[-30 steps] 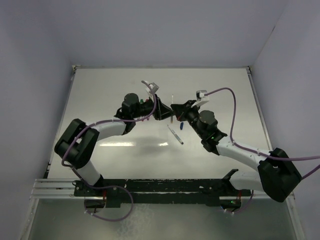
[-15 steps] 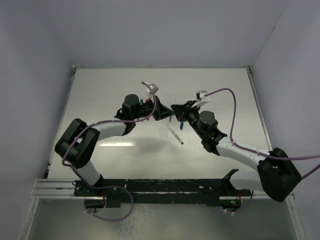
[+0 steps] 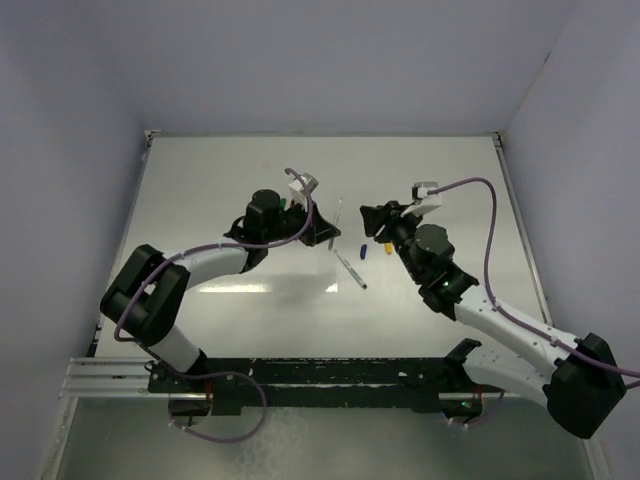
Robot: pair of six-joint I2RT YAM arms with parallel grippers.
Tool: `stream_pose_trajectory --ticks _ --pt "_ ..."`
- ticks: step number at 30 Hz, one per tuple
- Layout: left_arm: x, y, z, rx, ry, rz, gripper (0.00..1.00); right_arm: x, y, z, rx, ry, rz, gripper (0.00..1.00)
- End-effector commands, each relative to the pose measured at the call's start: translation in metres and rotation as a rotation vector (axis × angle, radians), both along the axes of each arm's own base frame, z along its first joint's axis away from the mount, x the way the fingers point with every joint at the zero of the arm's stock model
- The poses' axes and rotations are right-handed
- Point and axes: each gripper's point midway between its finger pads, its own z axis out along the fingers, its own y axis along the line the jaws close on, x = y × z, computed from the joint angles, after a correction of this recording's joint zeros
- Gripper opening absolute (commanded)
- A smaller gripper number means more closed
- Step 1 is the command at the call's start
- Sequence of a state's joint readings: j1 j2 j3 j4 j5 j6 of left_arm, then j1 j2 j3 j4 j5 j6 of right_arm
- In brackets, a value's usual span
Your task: Insert the pens into the pen caps
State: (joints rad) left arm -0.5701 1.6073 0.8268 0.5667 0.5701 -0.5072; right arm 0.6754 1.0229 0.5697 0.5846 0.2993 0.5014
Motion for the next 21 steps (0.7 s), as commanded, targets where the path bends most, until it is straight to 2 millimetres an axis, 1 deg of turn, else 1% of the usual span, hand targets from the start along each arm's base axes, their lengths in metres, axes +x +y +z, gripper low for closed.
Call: stream_pose_trajectory --ticks 1,4,5,6,8,10,15,17,21 --pt "0.001 0.011 -0.006 0.081 -0.021 0.03 0.0 0.013 -0.046 -0.019 -0.163 0.142 -0.221 0.46" --pt "-0.002 0.014 -0.016 0.154 -0.005 0.036 0.0 0.019 -0.073 -0.055 -0.236 0.321 -0.28 0.46" --pt "0.001 0.014 -0.018 0.188 -0.007 0.05 0.0 0.021 -0.083 -0.068 -0.252 0.378 -0.294 0.46" --pt "0.0 0.016 -0.024 0.24 -0.004 0.062 0.0 0.022 -0.088 -0.079 -0.27 0.424 -0.293 0.46" --pt "-0.001 0.016 -0.032 0.334 -0.02 0.078 0.0 0.021 -0.088 -0.1 -0.31 0.503 -0.262 0.46" --pt "-0.006 0.015 -0.037 0.392 -0.039 0.074 0.0 0.021 -0.087 -0.118 -0.353 0.566 -0.239 0.46" --pt "-0.016 0.011 -0.041 0.373 -0.025 0.034 0.0 0.021 -0.079 -0.161 -0.417 0.691 -0.19 0.43" --pt "-0.02 0.008 -0.041 0.354 -0.019 0.012 0.0 0.022 -0.075 -0.171 -0.423 0.715 -0.174 0.41" --pt "-0.025 0.005 -0.041 0.33 -0.012 -0.011 0.0 0.025 -0.074 -0.18 -0.425 0.724 -0.174 0.41"
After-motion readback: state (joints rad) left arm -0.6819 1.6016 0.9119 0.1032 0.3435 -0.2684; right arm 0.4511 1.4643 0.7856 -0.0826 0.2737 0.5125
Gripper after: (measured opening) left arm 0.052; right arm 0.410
